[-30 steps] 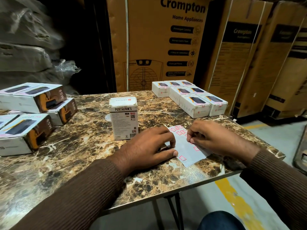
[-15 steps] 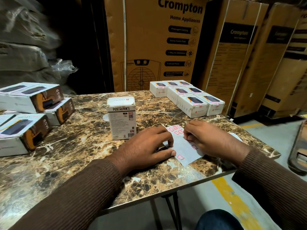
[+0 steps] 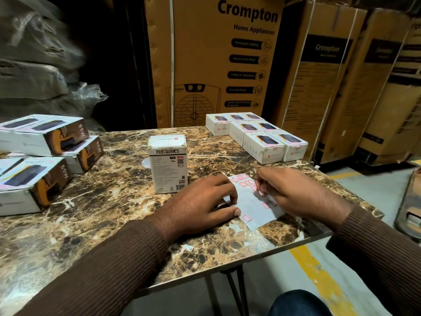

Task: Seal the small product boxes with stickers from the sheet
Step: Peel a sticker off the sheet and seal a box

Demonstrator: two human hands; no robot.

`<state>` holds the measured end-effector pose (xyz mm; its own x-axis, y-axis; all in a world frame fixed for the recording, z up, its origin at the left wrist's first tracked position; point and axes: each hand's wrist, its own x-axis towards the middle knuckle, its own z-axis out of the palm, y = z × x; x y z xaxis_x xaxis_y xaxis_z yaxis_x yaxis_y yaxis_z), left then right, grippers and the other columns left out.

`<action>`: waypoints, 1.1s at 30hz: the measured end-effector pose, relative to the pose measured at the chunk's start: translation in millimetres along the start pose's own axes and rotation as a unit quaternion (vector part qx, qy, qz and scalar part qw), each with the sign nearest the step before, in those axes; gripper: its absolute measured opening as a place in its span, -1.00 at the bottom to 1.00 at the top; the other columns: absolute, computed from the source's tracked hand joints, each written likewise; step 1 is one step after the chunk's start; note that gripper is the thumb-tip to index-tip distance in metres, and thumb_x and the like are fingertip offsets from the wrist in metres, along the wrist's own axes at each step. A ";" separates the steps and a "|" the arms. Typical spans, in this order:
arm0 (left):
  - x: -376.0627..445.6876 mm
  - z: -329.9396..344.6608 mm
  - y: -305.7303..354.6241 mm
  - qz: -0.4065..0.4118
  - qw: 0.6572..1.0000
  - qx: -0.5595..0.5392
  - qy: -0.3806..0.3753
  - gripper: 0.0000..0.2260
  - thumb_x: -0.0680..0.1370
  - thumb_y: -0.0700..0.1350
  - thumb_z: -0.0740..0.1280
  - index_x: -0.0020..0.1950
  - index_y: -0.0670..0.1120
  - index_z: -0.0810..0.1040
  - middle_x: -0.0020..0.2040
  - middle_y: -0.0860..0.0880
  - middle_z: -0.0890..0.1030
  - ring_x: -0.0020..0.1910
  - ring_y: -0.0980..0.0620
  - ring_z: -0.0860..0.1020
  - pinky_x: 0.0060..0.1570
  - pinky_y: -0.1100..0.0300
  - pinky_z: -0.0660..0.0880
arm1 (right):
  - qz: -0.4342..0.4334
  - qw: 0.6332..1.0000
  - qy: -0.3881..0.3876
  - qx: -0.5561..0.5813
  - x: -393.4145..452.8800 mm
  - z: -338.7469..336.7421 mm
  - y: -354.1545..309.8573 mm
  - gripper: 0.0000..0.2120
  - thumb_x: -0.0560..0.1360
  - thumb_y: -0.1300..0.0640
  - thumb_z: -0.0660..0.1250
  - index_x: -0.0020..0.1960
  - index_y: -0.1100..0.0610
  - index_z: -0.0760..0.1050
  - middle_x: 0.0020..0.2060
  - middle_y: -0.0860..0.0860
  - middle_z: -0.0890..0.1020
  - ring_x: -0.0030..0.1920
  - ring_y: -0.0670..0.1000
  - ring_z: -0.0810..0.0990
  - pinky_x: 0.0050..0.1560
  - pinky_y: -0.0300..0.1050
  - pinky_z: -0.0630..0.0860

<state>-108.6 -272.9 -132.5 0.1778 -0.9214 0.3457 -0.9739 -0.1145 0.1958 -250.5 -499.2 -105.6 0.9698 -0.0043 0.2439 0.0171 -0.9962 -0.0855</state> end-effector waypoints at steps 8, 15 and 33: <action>-2.9 -3.6 1.3 0.007 1.000 -0.008 0.016 -0.71 0.66 0.25 0.29 0.23 0.08 0.57 0.32 0.13 0.47 0.18 0.14 0.52 0.08 0.13 0.56 | 0.000 0.999 -0.012 -0.040 -3.9 -2.2 -5.6 -0.86 0.66 0.10 0.20 0.11 -0.14 0.31 0.06 -0.18 0.40 -0.01 -0.02 0.47 -0.07 0.09 0.51; -3.5 -8.3 -3.5 0.006 0.993 -0.031 0.110 -0.74 0.68 0.17 0.27 0.23 0.04 0.56 0.20 0.11 0.57 0.13 0.16 0.55 0.07 0.06 0.62 | -0.010 0.997 0.078 0.004 9.7 -13.5 -28.3 -0.92 0.65 0.07 0.15 0.04 -0.12 0.36 -0.03 -0.21 0.48 -0.04 -0.05 0.49 -0.06 0.12 0.54; -41.7 -75.6 -43.0 -0.092 0.904 0.030 0.417 -0.93 0.60 -0.13 0.41 -0.01 -0.08 0.54 -0.04 0.02 0.54 -0.07 0.06 0.46 -0.07 0.32 0.40 | -0.095 0.967 0.203 0.123 103.7 -13.8 -122.7 -0.88 0.70 0.16 0.21 0.00 0.00 0.40 -0.09 -0.10 0.50 -0.05 -0.03 0.45 -0.10 -0.10 0.40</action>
<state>-63.5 -201.5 -85.9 0.3570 -0.2876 0.8887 -0.9188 -0.2797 0.2786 -155.3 -378.6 -56.5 0.7686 0.0933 0.6329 0.2914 -0.9318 -0.2164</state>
